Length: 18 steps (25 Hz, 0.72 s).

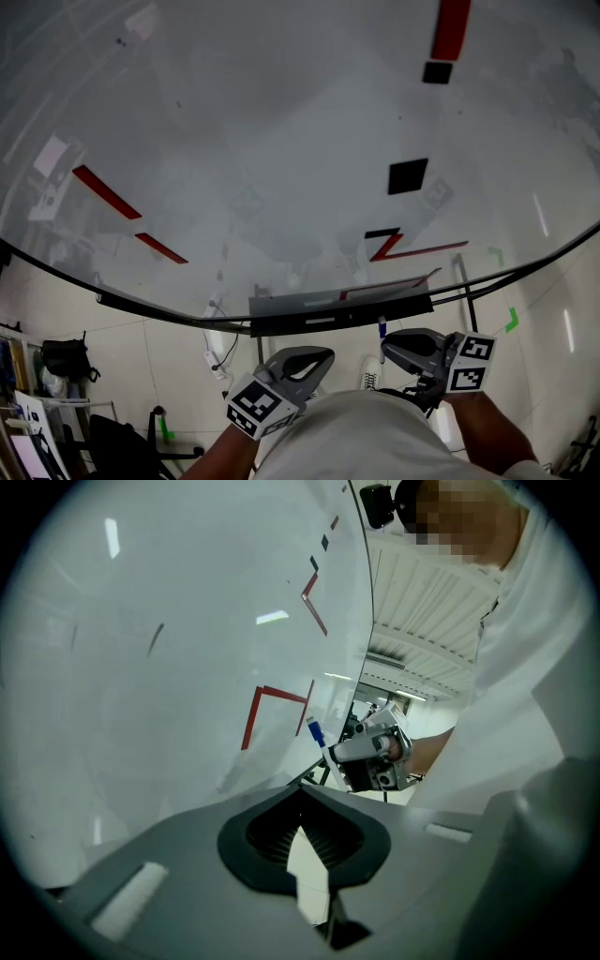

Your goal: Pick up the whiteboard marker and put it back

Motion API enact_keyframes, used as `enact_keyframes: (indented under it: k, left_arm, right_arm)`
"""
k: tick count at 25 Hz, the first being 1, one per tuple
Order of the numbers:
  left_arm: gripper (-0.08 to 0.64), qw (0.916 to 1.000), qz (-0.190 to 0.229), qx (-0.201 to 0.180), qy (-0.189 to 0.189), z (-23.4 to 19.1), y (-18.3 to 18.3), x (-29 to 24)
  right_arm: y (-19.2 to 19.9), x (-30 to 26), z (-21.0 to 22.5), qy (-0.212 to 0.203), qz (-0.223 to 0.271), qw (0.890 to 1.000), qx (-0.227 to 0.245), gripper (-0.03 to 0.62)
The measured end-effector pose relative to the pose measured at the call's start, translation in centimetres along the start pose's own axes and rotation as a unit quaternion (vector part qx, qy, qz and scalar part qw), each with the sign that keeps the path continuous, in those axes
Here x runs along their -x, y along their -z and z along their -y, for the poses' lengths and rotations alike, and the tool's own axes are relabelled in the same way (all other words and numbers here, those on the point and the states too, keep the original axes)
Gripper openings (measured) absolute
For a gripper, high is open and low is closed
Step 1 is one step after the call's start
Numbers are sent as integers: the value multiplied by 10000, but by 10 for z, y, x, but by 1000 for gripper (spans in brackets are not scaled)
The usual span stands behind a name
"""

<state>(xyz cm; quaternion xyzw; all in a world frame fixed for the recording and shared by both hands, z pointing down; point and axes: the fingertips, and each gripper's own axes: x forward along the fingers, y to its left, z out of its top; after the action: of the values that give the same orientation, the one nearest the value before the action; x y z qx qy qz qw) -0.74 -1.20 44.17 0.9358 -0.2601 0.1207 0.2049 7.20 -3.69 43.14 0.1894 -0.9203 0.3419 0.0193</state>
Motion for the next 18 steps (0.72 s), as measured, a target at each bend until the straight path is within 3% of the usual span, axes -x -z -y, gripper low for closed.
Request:
enact_keyframes:
  k: [9, 15, 18]
  left_arm:
    - [17, 9998, -149, -53, -113, -6, 7, -2]
    - [17, 9993, -242, -97, -277, -12, 12, -4]
    - [17, 9995, -212, 20, -226, -10, 11, -4]
  right_arm:
    - [-3, 1, 2, 140, -67, 9996, 245, 37]
    - [4, -2, 21, 976, -531, 9889, 991, 37]
    - [7, -3, 23, 1058, -682, 9841, 1256, 37]
